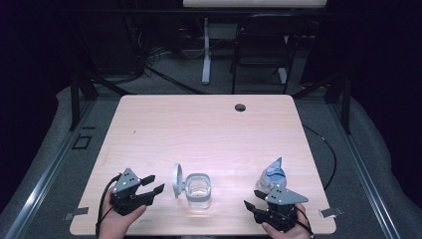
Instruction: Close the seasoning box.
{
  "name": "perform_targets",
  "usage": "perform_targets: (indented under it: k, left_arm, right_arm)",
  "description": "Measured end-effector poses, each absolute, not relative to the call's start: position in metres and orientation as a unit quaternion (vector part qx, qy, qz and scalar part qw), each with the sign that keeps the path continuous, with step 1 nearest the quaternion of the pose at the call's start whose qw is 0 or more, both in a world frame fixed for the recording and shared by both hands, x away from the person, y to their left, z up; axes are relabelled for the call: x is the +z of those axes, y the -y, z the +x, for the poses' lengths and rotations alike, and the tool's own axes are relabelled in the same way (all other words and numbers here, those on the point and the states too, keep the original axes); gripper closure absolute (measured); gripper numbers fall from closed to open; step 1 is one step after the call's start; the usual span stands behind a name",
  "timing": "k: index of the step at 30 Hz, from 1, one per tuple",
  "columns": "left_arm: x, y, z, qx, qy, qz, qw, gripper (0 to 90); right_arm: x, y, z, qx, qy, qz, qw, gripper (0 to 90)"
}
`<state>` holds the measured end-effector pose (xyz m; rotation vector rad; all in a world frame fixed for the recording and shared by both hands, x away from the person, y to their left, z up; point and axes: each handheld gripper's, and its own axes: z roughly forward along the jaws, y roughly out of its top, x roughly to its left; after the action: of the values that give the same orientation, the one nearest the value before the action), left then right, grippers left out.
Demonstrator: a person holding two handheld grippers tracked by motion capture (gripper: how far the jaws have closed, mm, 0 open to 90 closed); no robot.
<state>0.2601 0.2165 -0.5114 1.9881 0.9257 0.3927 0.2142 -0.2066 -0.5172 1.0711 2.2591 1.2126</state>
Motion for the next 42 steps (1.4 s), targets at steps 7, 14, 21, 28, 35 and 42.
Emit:
perform_targets:
  k: [7, 14, 21, 28, 35, 42]
  left_arm:
    - [-0.511, -0.218, 0.260, 0.159, -0.374, 0.799, 0.442, 51.6]
    - [-0.510, -0.219, 0.260, 0.160, -0.375, 0.799, 0.443, 51.6]
    - [-0.510, -0.220, 0.260, 0.162, -0.377, 0.796, 0.445, 51.6]
    - [-0.510, -0.220, 0.260, 0.163, -0.377, 0.796, 0.445, 51.6]
    - [-0.511, -0.220, 0.261, 0.162, -0.378, 0.796, 0.444, 51.6]
    - [-0.512, -0.219, 0.261, 0.162, -0.377, 0.798, 0.442, 51.6]
  right_arm:
    - [-0.519, 0.230, 0.206, 0.424, -0.789, 0.404, 0.185, 50.6]
    - [-0.523, 0.248, 0.200, 0.411, -0.782, 0.425, 0.197, 50.6]
    - [-0.527, 0.260, 0.202, 0.406, -0.770, 0.450, 0.199, 50.3]
    - [-0.532, 0.266, 0.203, 0.399, -0.766, 0.460, 0.206, 49.0]
    - [-0.538, 0.273, 0.207, 0.390, -0.757, 0.476, 0.218, 44.0]
    - [-0.547, 0.274, 0.216, 0.383, -0.753, 0.483, 0.230, 41.0]
